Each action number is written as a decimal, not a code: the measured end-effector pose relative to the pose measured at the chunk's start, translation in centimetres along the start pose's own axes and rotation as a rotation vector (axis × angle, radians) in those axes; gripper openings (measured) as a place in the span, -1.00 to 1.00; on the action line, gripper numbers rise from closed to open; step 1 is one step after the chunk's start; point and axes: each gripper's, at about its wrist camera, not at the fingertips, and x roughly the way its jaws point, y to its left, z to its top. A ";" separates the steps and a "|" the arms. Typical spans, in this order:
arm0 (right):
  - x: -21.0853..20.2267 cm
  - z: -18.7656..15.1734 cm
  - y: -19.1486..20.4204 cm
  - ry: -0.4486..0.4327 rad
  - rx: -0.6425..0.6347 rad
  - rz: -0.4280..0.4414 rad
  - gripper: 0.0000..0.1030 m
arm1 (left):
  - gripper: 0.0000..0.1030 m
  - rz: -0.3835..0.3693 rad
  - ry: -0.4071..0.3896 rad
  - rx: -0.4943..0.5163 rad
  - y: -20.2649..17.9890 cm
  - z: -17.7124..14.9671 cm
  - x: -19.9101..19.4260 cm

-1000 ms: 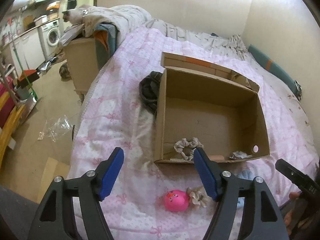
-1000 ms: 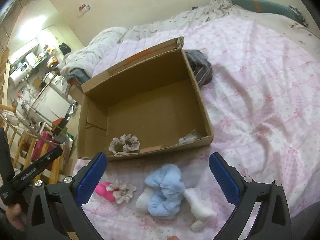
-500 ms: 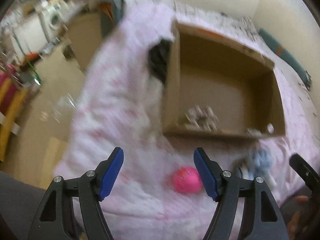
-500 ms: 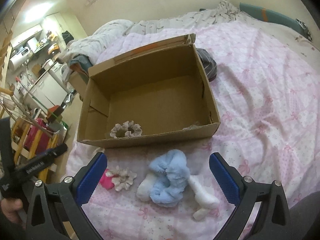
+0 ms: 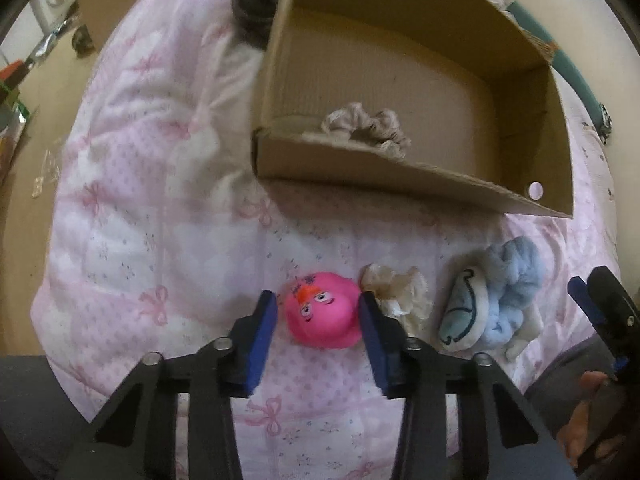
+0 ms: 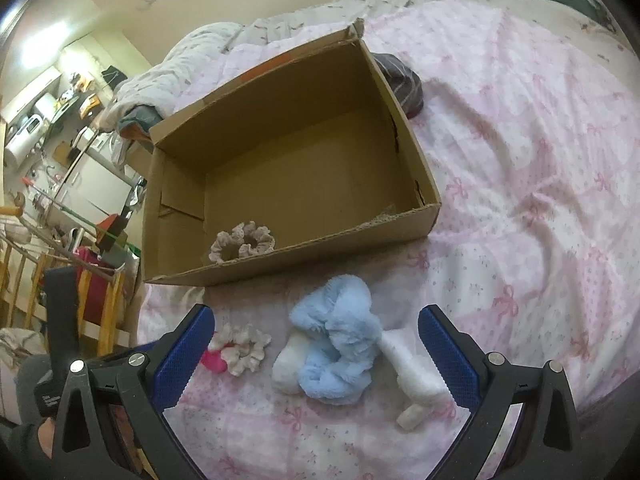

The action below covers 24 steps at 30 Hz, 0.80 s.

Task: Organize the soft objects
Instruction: 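Grasp the pink rubber duck with the left gripper while the right grasps the blue plush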

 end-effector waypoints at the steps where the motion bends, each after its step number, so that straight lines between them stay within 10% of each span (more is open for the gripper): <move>1: 0.0 0.0 0.0 0.001 0.003 0.000 1.00 | -0.50 -0.004 0.001 -0.006 0.1 0.0 0.0; 18: -0.9 0.9 -4.3 -0.043 0.245 0.057 1.00 | -0.51 0.172 -0.186 0.004 2.0 0.2 -5.2; 24: 1.4 0.4 -1.9 0.068 0.114 0.011 1.00 | -0.51 0.167 -0.187 0.027 0.9 0.2 -4.7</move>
